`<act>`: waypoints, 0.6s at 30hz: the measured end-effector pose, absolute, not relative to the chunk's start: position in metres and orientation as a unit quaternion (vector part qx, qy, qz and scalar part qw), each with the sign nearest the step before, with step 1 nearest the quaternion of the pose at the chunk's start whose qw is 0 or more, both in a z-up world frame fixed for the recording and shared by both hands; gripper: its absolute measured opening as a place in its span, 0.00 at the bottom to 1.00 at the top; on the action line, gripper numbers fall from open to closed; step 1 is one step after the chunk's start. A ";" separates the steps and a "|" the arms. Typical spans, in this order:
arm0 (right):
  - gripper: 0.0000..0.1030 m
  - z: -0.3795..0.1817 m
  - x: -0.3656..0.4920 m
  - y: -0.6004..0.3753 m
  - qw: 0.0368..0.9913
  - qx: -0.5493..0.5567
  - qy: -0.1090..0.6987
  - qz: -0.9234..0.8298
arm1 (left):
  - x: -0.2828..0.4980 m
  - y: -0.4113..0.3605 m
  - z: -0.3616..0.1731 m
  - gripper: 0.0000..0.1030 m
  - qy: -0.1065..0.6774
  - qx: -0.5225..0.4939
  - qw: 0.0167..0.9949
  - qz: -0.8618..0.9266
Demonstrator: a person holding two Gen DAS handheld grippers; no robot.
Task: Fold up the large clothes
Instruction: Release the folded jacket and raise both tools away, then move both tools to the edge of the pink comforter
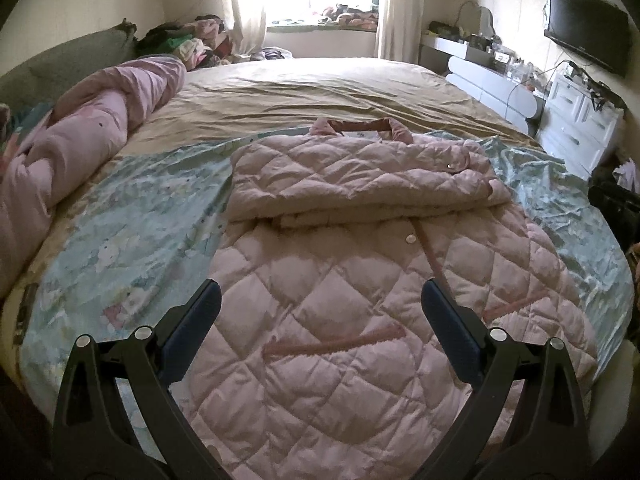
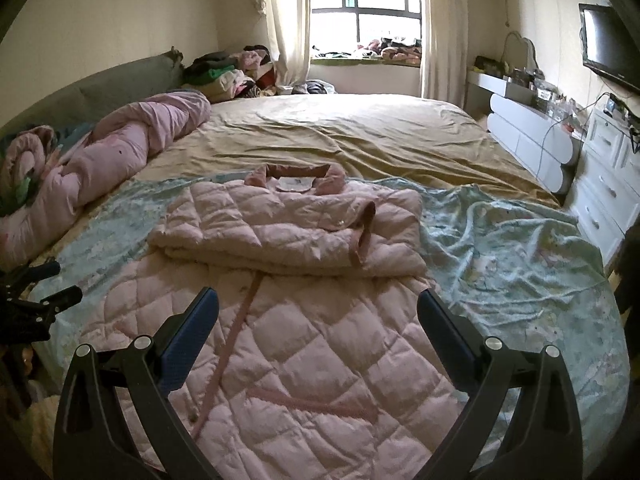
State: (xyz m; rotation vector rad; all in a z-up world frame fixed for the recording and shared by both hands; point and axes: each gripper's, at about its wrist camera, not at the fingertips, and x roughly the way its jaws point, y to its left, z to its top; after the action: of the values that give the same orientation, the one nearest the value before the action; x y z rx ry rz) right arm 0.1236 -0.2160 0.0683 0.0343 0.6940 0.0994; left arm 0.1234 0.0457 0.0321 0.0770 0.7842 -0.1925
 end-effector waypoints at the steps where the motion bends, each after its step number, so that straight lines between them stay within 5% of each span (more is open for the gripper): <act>1: 0.96 0.067 0.121 -0.218 0.939 0.017 0.341 0.047 | 0.122 0.046 0.030 0.91 0.383 0.038 0.918 -0.093; 18: 0.96 0.035 0.093 -0.246 0.926 0.014 0.375 0.030 | 0.090 0.068 -0.007 0.91 0.405 0.032 0.911 -0.062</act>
State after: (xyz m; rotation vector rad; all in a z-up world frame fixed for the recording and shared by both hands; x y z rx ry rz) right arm 0.0927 -0.2460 0.0350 0.0292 0.7696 0.0613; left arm 0.0904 0.0677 -0.0074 0.0663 0.8355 -0.1285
